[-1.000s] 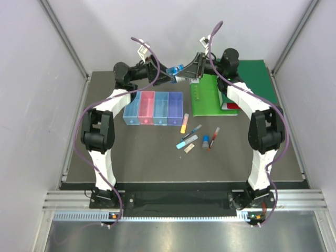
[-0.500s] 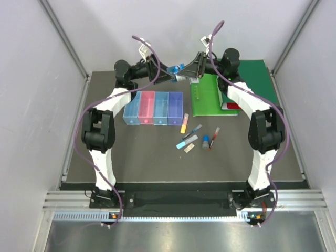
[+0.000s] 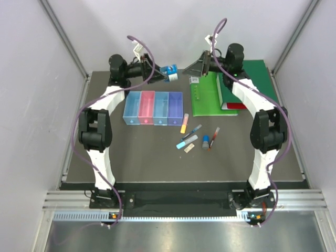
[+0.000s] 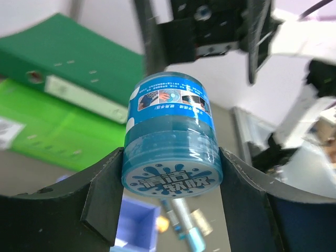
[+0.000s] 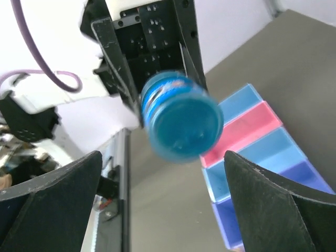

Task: Sort the stationery into containers
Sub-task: Place the stationery in the storage box.

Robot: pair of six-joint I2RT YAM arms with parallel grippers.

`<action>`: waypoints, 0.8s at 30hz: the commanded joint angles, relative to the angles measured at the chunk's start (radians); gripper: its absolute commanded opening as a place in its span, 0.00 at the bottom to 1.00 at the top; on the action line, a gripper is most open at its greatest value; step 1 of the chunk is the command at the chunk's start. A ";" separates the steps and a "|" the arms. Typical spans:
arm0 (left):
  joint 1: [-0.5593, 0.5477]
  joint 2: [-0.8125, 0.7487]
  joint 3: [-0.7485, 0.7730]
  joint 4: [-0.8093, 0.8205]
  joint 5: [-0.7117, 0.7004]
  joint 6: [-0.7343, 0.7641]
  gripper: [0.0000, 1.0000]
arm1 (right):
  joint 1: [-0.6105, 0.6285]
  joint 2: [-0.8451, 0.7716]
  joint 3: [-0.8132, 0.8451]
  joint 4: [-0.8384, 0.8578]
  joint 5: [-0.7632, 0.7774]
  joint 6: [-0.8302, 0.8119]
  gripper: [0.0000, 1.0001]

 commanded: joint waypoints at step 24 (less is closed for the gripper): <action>0.109 0.111 0.540 -1.784 -0.814 1.782 0.00 | -0.006 -0.164 0.325 -1.201 0.559 -1.169 1.00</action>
